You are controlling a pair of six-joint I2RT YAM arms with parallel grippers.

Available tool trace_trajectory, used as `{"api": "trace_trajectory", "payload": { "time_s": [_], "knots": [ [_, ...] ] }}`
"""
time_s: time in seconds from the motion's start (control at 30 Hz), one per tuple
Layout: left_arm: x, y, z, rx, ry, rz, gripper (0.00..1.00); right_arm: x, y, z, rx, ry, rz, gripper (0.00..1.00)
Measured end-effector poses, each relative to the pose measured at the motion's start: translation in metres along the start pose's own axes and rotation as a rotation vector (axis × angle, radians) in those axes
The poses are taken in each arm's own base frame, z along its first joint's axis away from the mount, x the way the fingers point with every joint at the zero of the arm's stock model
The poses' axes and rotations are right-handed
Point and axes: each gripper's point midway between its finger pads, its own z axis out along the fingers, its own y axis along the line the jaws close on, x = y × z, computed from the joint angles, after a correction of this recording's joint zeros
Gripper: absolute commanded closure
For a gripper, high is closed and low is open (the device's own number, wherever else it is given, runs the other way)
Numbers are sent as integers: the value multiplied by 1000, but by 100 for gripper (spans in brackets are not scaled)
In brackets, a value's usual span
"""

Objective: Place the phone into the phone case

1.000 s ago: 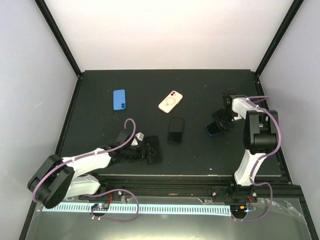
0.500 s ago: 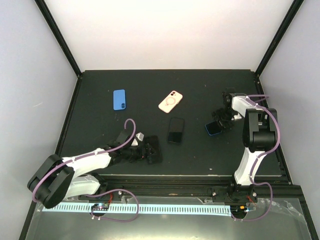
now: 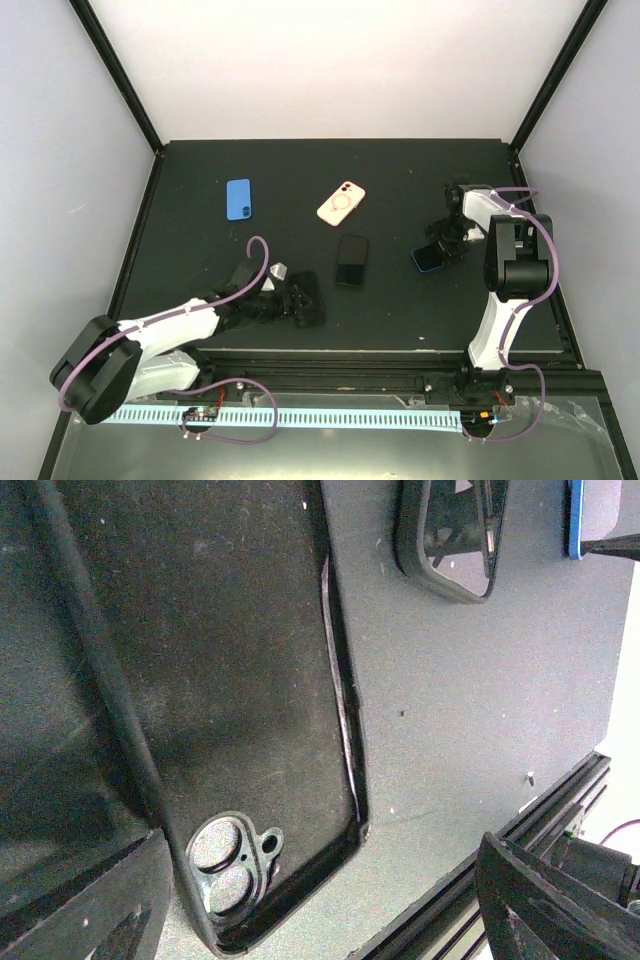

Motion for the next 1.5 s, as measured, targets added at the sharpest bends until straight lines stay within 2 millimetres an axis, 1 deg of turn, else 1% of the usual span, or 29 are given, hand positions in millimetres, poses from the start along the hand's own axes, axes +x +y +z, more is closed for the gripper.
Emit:
{"api": "trace_trajectory", "payload": {
  "time_s": [0.2,0.43,0.63,0.73,0.9,1.1,1.23,1.37,1.5],
  "knots": [
    [-3,1,-5,-12,-26,3,15,0,-1,0,7,-2,-36,30],
    [-7,1,-15,-29,-70,11,14,0,-4,-1,-2,-27,-163,31],
    [-17,7,-24,-45,-110,0,14,11,-8,-2,-37,-66,-303,31],
    [-23,12,-27,-58,-128,-14,14,23,-9,-1,-44,-73,-386,31],
    [-32,16,-35,-53,-157,-33,14,58,-4,-1,-94,-70,-553,32],
    [-39,24,-42,-27,-178,-71,14,113,-1,-3,-197,-39,-766,32],
    [-42,30,-46,-17,-188,-94,14,155,4,-11,-273,-18,-907,33],
    [-46,31,-51,-3,-199,-100,14,195,11,-23,-356,3,-1025,35],
    [-48,31,-53,7,-201,-101,14,229,10,-28,-409,41,-1115,35]
  ]
}}
